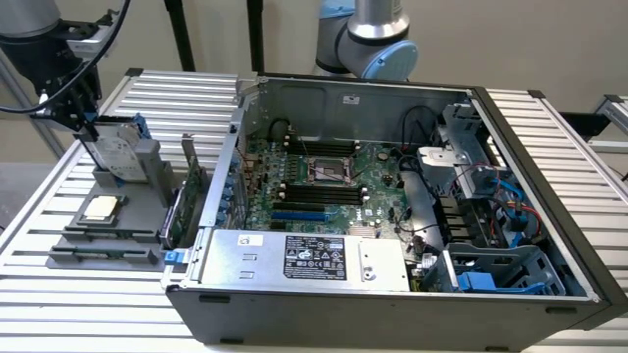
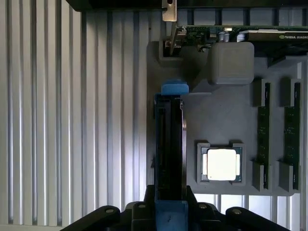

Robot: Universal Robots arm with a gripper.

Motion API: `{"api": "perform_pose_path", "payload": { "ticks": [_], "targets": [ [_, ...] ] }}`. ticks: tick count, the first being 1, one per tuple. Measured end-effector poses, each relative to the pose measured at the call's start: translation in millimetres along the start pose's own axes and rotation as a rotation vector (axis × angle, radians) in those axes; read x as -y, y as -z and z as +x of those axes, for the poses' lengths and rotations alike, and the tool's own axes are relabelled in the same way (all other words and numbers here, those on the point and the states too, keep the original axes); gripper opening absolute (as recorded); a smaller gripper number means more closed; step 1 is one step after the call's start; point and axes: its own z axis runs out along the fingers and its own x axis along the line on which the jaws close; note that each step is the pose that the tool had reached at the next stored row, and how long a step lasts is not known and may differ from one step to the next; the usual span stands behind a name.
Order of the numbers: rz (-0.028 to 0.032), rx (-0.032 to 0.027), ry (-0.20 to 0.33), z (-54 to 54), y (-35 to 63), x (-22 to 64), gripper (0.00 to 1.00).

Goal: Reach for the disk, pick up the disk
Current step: 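Pick up the disk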

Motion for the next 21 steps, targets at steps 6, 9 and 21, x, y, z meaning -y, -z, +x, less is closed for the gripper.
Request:
{"api": "perform_pose_path", "payload": {
  "ticks": [6, 9, 21],
  "targets": [
    [0.0, -0.0027, 0.0, -0.7, 0.0, 0.0, 0.33],
    [0.0001, -0.0048, 0.0, -1.4, 0.1, 0.0, 0.33],
    [0.0, -0.0101, 0.0, -1.5, 0.0, 0.0, 0.33]
  ]
}}
